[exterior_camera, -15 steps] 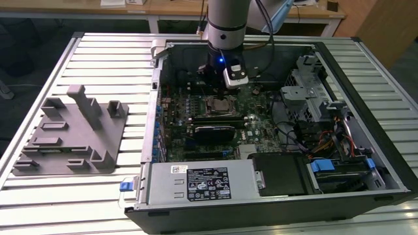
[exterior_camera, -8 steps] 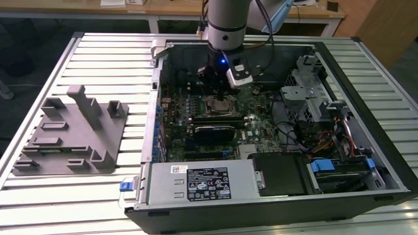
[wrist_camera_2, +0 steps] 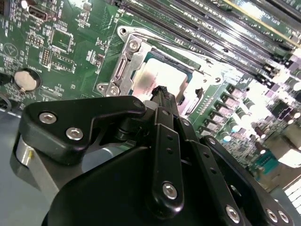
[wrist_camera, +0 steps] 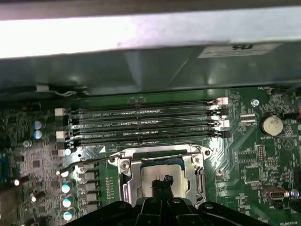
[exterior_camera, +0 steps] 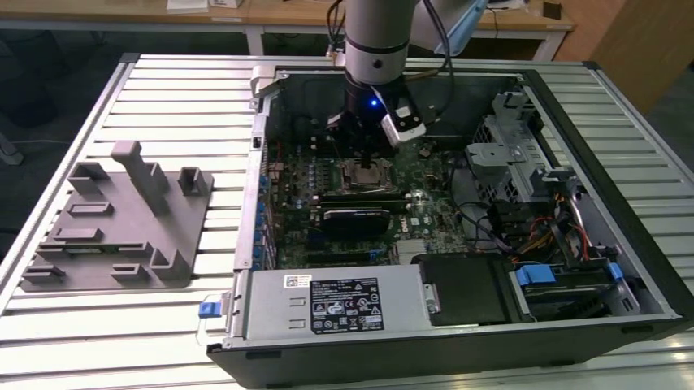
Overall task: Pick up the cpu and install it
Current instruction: 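Close the cpu cover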
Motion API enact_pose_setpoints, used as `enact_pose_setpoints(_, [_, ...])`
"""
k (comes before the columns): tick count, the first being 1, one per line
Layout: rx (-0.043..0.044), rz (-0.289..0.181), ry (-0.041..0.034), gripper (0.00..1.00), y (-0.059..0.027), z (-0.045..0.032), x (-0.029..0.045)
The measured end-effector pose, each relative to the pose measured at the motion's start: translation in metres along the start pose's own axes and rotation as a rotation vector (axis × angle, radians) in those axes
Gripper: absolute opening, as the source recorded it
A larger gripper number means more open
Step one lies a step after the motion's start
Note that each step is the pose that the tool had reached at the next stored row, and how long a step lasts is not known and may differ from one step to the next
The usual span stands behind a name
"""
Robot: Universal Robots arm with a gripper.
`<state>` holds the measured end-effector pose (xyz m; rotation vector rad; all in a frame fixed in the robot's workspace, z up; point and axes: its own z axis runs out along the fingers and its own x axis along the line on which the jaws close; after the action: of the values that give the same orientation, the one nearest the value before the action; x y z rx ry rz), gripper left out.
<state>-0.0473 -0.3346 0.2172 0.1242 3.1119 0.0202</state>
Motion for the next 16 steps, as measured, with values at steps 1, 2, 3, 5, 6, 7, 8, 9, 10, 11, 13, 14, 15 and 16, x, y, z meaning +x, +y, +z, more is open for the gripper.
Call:
enact_pose_setpoints(1, [0.0000,0.000,0.0000,0.11,0.0000,0.0001,0.0000])
enact_pose_setpoints(2, [-0.0002,0.000,-0.0001,0.11,0.0000,0.0003,0.0000])
enact_pose_setpoints(3, [-0.0002,0.001,-0.0001,0.11,0.0000,0.0004,0.0000])
enact_pose_setpoints(5, [-0.0002,0.010,-0.0004,0.11,-0.0001,0.0008,0.0000])
enact_pose_setpoints(6, [0.0002,0.018,-0.0004,0.11,-0.0002,0.0010,0.0001])
enact_pose_setpoints(7, [0.0004,0.026,-0.0005,0.11,-0.0003,0.0012,0.0000])
enact_pose_setpoints(8, [0.0006,0.034,-0.0006,0.11,-0.0006,0.0015,0.0000])
enact_pose_setpoints(9, [0.0007,0.038,-0.0007,0.11,-0.0012,0.0017,0.0000])
enact_pose_setpoints(10, [0.0008,0.039,-0.0007,0.11,-0.0020,0.0018,0.0003])
enact_pose_setpoints(11, [0.0008,0.039,-0.0007,0.11,-0.0030,0.0018,0.0007])
enact_pose_setpoints(13, [0.0008,0.039,-0.0007,0.11,-0.0054,0.0019,0.0021])
enact_pose_setpoints(14, [0.0007,0.039,-0.0008,0.11,-0.0064,0.0019,0.0031])
enact_pose_setpoints(15, [0.0006,0.039,-0.0007,0.11,-0.0073,0.0019,0.0044])
enact_pose_setpoints(16, [0.0006,0.039,-0.0007,0.11,-0.0078,0.0019,0.0060])
